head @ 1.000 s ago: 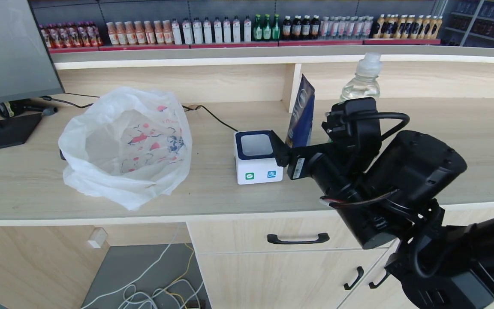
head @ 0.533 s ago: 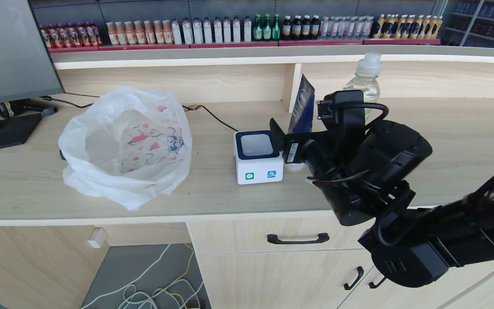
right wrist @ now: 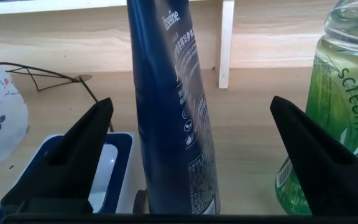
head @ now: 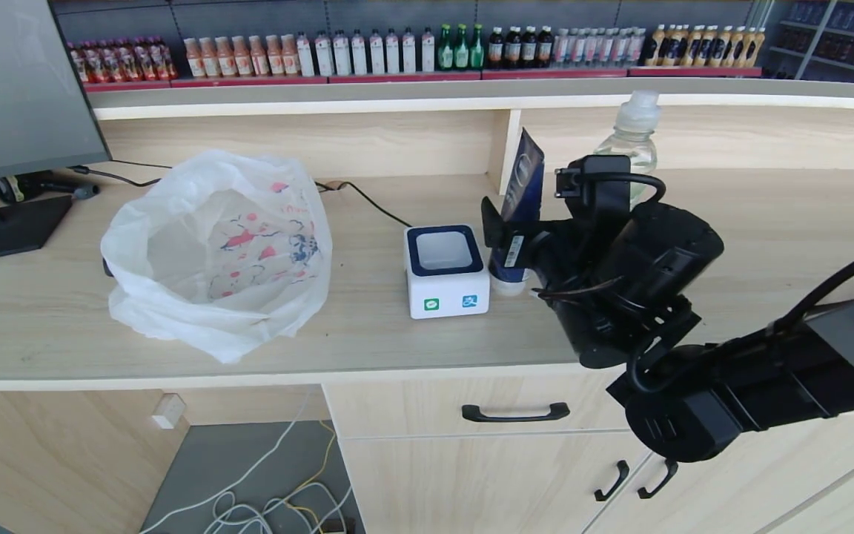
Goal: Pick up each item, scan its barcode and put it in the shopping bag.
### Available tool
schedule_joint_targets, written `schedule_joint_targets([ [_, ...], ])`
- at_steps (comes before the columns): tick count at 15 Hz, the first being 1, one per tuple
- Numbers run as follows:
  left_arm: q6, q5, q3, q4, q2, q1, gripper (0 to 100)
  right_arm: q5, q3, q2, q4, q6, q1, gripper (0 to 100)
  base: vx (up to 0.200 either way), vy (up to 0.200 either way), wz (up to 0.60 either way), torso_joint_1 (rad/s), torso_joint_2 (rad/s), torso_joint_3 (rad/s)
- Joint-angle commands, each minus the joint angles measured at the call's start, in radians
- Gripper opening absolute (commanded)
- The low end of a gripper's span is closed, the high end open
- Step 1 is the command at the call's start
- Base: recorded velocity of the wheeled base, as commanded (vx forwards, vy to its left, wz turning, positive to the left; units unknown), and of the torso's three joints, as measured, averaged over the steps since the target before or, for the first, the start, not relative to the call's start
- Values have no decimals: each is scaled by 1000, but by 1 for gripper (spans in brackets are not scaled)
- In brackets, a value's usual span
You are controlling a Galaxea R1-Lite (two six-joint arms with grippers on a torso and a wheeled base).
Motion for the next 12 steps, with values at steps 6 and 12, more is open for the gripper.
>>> schedule_joint_targets([
  [6, 0, 0, 0, 0, 0, -1, 100, -2, -26, 42, -4, 22, -31, 100, 0, 0, 0, 0, 0, 0],
  [12, 0, 0, 0, 0, 0, 0, 100, 0, -32, 55, -6, 31, -46, 100, 0, 0, 0, 0, 0, 0],
])
